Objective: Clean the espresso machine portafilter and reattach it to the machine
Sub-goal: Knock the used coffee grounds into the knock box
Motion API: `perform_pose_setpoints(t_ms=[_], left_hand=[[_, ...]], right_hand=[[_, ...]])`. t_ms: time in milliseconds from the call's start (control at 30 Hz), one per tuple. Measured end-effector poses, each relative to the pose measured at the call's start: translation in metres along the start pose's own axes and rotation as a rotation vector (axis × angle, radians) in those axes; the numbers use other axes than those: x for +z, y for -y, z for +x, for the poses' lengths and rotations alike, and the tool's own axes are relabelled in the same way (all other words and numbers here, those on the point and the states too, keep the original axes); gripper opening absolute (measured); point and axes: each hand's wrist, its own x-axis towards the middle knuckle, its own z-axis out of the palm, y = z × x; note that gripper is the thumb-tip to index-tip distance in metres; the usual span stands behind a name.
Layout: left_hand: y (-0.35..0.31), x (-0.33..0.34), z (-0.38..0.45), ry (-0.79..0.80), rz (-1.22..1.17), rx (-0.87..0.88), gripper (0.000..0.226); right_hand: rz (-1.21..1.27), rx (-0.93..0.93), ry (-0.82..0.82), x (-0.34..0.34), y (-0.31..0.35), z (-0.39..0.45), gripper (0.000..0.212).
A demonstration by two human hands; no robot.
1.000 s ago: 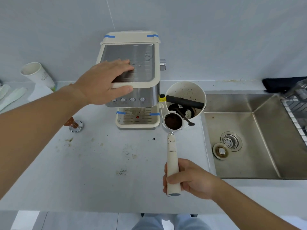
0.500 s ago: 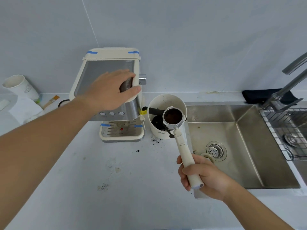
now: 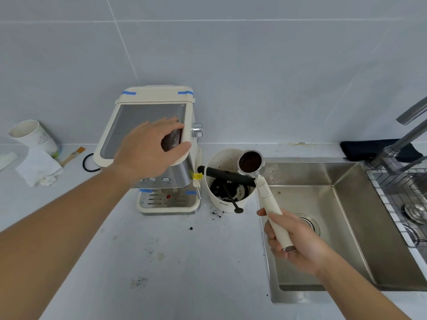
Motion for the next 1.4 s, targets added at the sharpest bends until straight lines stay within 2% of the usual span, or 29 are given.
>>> perform_pose_setpoints(t_ms=[133,300,433,833,967,1200,1400], left_hand=[[0.001,0.002,0.002,0.010,0.016,-0.015,0.063],[0.002,0.004,0.003,0.014,0.002,-0.032,0.066],[0.001,0.003,0.003,0.002,0.005,-0.026,0.063],[0.001,0.003,0.003,-0.001,0.006,-0.008,0.058],[0.001,0.002,0.003,0.001,0.018,-0.010,0.057],[0.004,0.004,0.004,-0.002,0.013,-0.015,0.063],[0.003,0.003,0.003,0.000,0.017,-0.008,0.063]], right_hand=[[-0.067,-0.019,-0.102,-0.003,0.007,0.016,0.030],[-0.163,-0.061,-0.153,-0.003,0.013,0.030,0.021],[-0.241,-0.155,-0.232,-0.005,0.012,0.040,0.012],[-0.833,-0.423,-0.465,-0.009,0.002,0.056,0.026],[-1.104,-0.404,-0.509,-0.007,0.000,0.062,0.027],[-1.116,-0.394,-0.524,-0.006,0.005,0.062,0.028],[-1.019,-0.486,-0.524,-0.002,0.006,0.058,0.027]])
